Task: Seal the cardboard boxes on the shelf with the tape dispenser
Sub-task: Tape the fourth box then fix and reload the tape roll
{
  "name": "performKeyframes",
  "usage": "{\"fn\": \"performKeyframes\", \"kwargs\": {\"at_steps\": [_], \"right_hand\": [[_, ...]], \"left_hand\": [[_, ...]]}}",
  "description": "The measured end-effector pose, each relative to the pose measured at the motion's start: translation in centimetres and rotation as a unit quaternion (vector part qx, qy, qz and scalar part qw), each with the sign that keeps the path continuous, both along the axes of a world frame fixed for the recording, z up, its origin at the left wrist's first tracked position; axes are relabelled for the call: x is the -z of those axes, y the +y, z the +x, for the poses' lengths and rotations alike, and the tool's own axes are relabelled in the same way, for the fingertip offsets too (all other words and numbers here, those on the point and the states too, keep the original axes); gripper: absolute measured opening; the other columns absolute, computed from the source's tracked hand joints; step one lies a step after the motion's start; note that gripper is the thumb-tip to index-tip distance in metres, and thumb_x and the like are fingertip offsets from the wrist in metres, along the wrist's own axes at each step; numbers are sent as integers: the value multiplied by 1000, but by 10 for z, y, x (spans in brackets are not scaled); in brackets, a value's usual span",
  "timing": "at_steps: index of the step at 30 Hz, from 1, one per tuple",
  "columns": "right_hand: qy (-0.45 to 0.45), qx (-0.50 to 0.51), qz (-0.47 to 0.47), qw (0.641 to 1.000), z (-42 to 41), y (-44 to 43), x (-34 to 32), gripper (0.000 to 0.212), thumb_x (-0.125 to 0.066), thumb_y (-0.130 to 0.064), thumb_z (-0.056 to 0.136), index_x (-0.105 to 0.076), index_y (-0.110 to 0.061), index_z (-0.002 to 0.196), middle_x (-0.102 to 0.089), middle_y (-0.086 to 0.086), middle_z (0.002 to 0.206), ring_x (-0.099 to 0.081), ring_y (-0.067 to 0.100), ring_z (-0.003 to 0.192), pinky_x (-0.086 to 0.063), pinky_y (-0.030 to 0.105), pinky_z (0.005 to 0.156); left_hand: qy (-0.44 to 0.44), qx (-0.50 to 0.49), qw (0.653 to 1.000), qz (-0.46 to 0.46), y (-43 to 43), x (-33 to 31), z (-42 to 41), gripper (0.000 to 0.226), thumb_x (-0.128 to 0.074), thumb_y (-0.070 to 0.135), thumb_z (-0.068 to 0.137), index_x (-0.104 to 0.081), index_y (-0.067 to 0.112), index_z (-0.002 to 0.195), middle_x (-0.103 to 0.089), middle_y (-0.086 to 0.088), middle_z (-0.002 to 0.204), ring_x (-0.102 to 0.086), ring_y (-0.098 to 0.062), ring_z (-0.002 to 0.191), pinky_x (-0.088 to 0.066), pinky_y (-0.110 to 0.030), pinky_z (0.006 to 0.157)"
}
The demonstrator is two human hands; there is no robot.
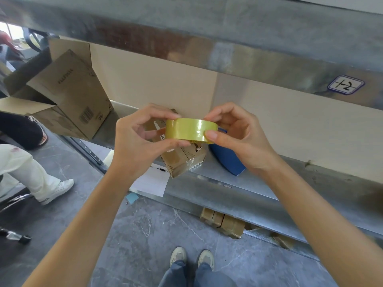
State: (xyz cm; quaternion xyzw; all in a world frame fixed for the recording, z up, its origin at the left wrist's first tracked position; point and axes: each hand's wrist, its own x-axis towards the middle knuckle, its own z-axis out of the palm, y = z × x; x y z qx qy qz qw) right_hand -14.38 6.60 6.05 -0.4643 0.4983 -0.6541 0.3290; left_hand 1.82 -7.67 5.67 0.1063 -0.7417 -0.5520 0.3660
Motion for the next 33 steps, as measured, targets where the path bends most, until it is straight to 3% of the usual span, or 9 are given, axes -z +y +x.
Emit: {"fn": "performKeyframes", "kwargs": {"at_steps": [5,9,12,16,22,29,33], "right_hand": [[20,-1,-10,1000,1,0,-2,23,-69,-1,86,-64,-19,100,-68,-6,94,-62,14,91,-51,28,79],[-2,8,32,999,5,-4,1,28,-62,-7,87,-61,-20,112,-64,-9,89,-58,12,91,-48,26,80],[-2,15,47,999,9,-6,3,18,-62,-12,87,-69,-23,100,-68,-13,92,-60,10,94,-47,23,82],[-11,21,48,999,13,-8,4,9,-64,-27,82,-71,-31,85,-63,-5,86,-56,12,87,-44,25,78],[7,24,61,998,15,-11,3,3,-59,-25,77,-58,-22,76,-53,-3,79,-48,12,80,-39,23,72],[19,12,63,998,15,-11,2,6,-62,-28,78,-63,-23,82,-51,-6,77,-47,9,78,-38,21,72],[15,21,62,998,17,-13,5,8,-64,-33,78,-72,-31,78,-55,10,80,-48,19,81,-38,30,77]], "left_hand": [[-3,-5,1000,-12,0,0,-1,46,-89,23,59,-68,16,100,-71,7,99,-67,-16,102,-59,-29,81],[-10,-8,999,-47,3,0,-1,44,-90,25,60,-68,19,97,-69,6,98,-65,-12,100,-57,-30,86],[-16,-6,997,-71,3,-1,1,43,-90,25,61,-67,21,98,-68,5,99,-64,-13,101,-56,-35,90],[-9,4,994,-108,4,0,2,43,-90,22,63,-67,23,99,-66,4,100,-63,-12,100,-54,-31,89],[-15,-3,985,-174,5,4,0,36,-88,25,69,-69,19,100,-67,1,101,-63,-24,98,-52,-52,84],[-15,8,988,-152,2,-6,1,41,-91,19,65,-69,17,100,-66,1,100,-63,-18,98,-55,-47,85],[-23,18,989,-142,2,-7,2,42,-91,14,64,-69,17,99,-66,0,99,-62,-14,98,-56,-40,85]]}}
